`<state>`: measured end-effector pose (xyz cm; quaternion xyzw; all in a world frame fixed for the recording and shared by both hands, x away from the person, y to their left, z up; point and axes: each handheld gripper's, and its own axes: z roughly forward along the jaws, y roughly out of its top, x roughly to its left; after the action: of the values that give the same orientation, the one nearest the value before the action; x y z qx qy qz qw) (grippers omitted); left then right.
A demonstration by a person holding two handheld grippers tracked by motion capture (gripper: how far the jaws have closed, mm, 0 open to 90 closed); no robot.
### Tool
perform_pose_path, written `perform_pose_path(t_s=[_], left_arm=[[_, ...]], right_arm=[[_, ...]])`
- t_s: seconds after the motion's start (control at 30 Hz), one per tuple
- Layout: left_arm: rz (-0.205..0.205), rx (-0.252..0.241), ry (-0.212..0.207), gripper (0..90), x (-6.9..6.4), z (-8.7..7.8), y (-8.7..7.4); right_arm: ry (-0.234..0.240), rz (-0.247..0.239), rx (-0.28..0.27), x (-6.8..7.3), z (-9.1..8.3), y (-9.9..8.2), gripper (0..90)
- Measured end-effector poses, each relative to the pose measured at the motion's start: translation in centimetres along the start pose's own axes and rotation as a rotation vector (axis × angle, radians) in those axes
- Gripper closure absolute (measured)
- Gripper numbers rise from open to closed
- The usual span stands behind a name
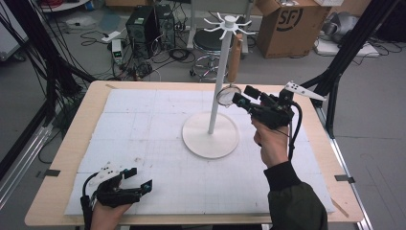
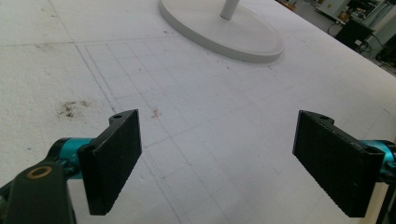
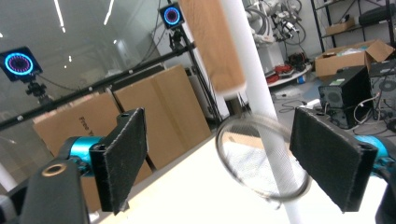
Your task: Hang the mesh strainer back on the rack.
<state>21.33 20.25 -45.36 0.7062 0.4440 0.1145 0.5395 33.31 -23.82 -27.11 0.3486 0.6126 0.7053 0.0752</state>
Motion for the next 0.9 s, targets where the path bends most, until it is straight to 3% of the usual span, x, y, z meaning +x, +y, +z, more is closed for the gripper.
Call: perform_pose_path(t_s=[0.33, 0.9], left_arm=[[0.000, -0.008, -0.001, 16.0, 0.0, 0.1, 0.1], [0.004, -0.017, -0.010, 16.0, 0.0, 0.2, 0.3]], right_arm=[[-0.022, -0.005, 0.032, -0.5, -1.1, -2.5, 17.5], [-0.026, -0.015, 0.085, -0.6, -1.2, -5.6, 16.6]])
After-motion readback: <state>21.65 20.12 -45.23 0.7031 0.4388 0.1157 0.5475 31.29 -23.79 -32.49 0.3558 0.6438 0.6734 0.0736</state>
